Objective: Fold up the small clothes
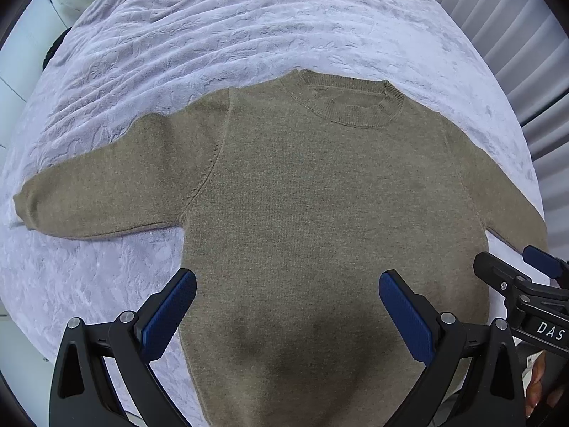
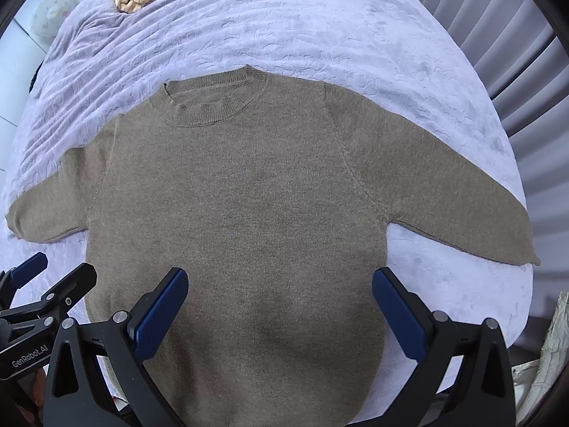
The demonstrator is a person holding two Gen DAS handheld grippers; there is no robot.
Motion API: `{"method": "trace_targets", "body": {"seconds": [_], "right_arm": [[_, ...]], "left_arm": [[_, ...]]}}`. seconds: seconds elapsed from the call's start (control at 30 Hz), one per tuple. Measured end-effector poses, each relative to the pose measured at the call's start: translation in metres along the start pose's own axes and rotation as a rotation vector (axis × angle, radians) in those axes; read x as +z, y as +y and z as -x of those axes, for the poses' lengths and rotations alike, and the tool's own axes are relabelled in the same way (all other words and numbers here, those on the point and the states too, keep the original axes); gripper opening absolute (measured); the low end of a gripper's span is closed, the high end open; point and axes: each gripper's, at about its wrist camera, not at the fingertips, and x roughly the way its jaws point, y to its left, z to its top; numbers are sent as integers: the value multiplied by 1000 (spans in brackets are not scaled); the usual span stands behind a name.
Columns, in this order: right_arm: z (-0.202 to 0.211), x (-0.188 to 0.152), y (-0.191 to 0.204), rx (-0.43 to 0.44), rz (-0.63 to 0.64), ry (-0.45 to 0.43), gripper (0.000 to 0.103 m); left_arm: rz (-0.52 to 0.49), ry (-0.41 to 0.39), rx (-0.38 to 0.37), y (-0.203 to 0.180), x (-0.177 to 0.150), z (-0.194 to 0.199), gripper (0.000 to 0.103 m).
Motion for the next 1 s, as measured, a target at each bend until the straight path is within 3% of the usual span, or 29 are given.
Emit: {"method": "trace_targets", "body": {"seconds": [0.37, 0.77, 1.0], "right_arm": [[-2, 0, 2, -8, 2, 2, 103], [-3, 1, 3, -17, 6, 4, 103], [-6, 2, 6, -25, 5, 11, 103]], "left_arm": [[-9, -30, 48, 3, 3, 3, 103], [2, 7, 48, 9, 4, -6, 103], [3, 9, 10, 11, 4, -8, 103]]}}
